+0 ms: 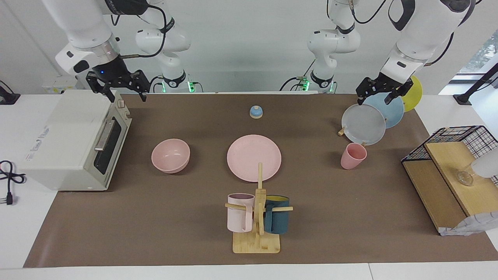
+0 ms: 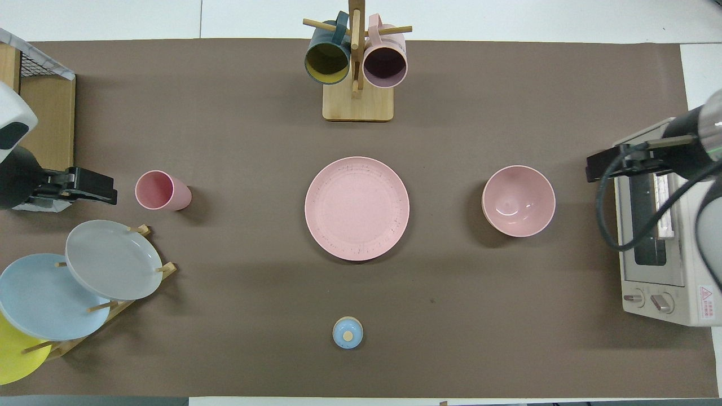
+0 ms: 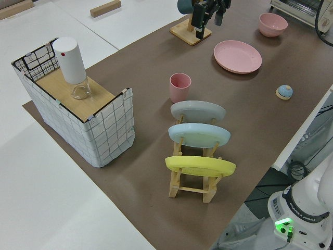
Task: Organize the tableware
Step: 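Reach the right gripper toward the pink bowl, then grasp the bowl with the right gripper while the left gripper reaches the cup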
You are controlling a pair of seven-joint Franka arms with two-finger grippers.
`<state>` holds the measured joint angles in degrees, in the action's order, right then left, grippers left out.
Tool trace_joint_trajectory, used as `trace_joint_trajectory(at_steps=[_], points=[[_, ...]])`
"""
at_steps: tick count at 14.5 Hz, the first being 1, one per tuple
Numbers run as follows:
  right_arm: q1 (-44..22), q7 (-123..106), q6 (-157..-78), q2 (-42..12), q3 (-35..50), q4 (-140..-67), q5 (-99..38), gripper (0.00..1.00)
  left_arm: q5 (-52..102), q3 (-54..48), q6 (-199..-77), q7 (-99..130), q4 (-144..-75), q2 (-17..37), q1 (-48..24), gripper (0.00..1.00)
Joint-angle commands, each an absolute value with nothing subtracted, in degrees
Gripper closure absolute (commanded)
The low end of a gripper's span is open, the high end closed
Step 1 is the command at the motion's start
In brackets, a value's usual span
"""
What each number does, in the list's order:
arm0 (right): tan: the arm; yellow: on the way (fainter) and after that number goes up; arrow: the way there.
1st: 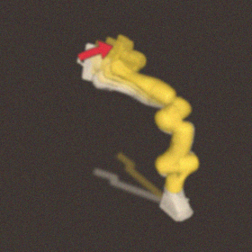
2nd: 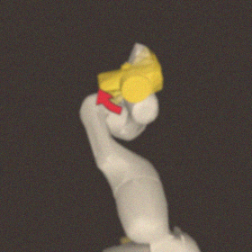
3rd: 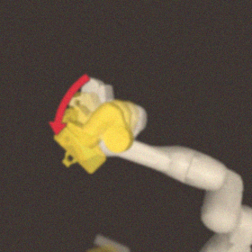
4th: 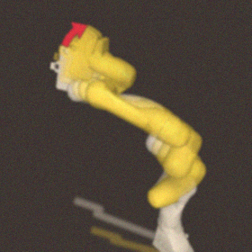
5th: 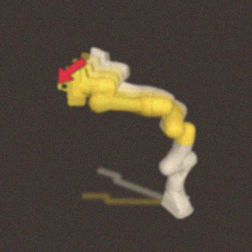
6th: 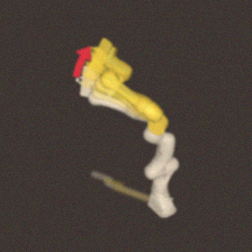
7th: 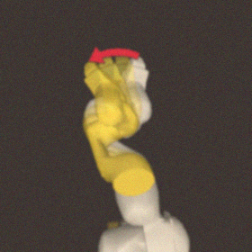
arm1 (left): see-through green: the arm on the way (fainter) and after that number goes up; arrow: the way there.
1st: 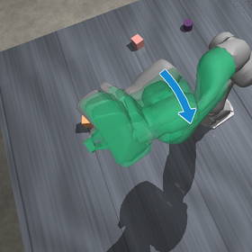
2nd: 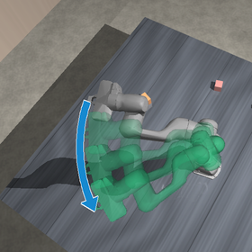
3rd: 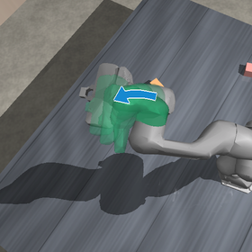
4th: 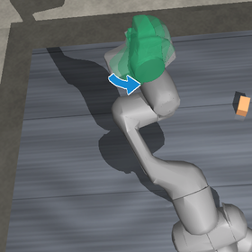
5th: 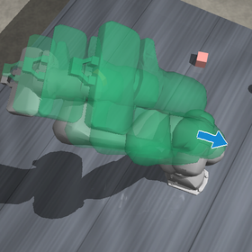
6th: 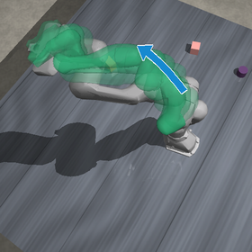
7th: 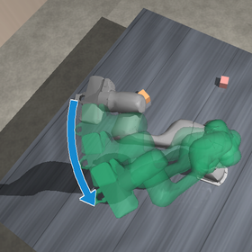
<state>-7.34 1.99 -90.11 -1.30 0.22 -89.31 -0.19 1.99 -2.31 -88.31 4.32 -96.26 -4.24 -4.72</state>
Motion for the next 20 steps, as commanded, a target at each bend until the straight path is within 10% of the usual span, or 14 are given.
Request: trace_joint_trajectory(at_steps=[1, 8, 16, 20], points=[[-11.7, 6.9, -96.3, -6.5, 0.3, -90.7, -0.8, 0.0, 1.0, -2.9, -87.1, 4.8, -95.3, -4.1, -4.0, 0.0], [-14.9, 12.9, -121.7, -8.6, 0.4, -111.1, -1.1, 0.0, 1.0, -2.9, -87.2, 4.8, -95.3, -4.1, -4.0, 0.0], [-15.2, 13.7, -122.8, -10.0, 0.3, -116.7, -1.2, 0.12, 1.0, -2.9, -87.1, 4.8, -95.3, -4.1, -4.0, 0.0], [-15.2, 14.1, -123.7, -10.3, 0.3, -117.9, -1.1, 0.37, 1.0, -2.9, -87.2, 4.8, -95.3, -4.1, -4.0, 0.0]])
